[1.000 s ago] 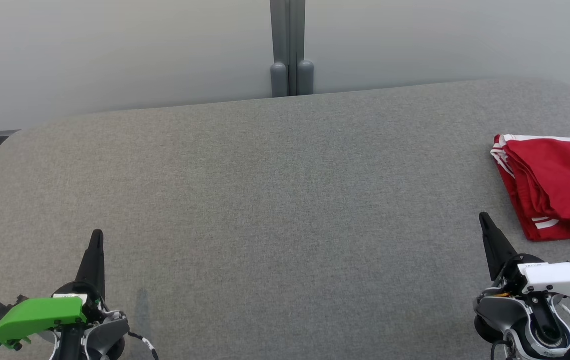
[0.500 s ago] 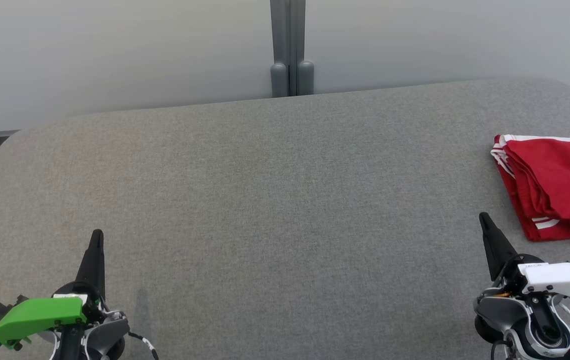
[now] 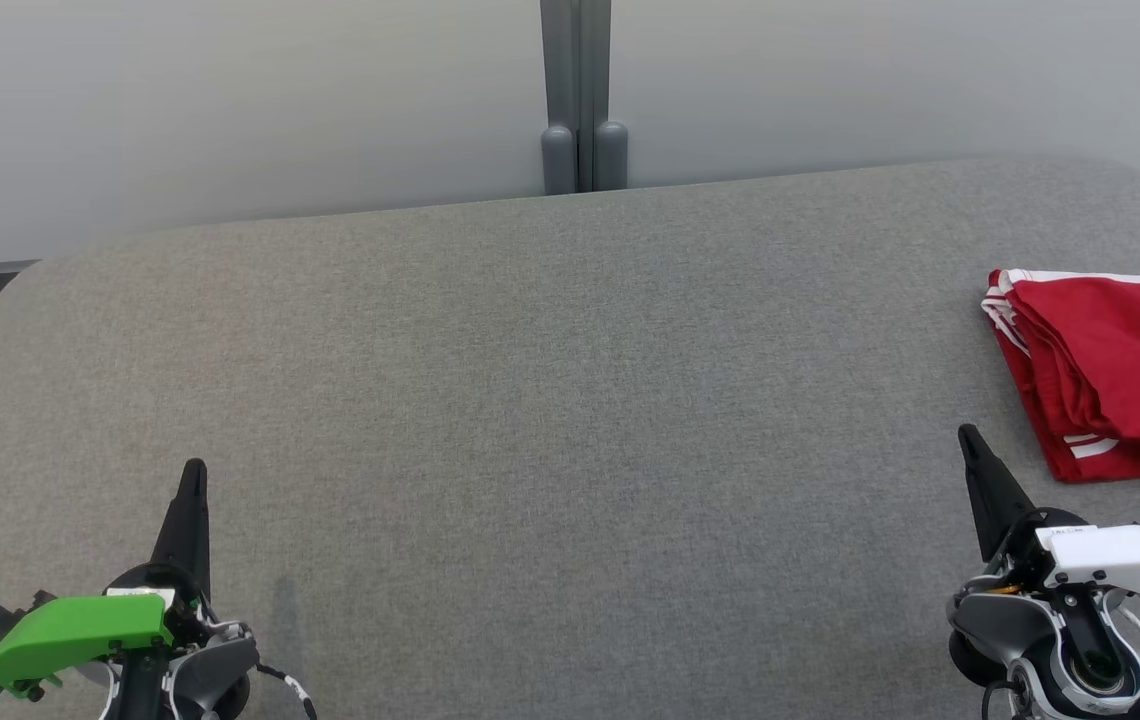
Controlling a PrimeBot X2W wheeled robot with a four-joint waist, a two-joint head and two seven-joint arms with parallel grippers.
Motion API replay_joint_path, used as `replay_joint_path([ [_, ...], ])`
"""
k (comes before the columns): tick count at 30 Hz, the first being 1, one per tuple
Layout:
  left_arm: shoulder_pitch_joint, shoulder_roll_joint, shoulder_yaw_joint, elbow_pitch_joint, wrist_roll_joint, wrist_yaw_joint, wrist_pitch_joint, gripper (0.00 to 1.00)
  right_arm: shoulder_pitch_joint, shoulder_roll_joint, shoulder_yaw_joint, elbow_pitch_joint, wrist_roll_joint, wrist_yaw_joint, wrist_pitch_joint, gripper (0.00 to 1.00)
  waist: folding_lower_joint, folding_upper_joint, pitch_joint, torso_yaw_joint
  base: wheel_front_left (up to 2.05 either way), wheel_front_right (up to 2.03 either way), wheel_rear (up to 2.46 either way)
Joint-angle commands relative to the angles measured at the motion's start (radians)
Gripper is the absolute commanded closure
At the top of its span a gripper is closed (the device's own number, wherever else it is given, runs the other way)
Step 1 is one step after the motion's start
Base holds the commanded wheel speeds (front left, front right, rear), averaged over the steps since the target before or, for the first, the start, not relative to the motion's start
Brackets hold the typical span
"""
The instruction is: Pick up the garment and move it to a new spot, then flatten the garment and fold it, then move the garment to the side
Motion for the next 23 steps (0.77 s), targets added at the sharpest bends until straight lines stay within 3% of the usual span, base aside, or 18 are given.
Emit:
replay_joint_path([
  [1,-0.012,0.000,0.003,-0.002,0.000,-0.003,0.005,1.00,-0.007,-0.001,-0.002,0.002,0.007,0.000,0.003,1.00,0.0000,0.0000,0.000,0.000,0.00,0.00,0.00],
  [23,-0.012,0.000,0.003,-0.002,0.000,-0.003,0.005,1.00,-0.007,-0.001,-0.001,0.002,0.007,0.000,0.003,1.00,0.0000,0.0000,0.000,0.000,0.00,0.00,0.00],
])
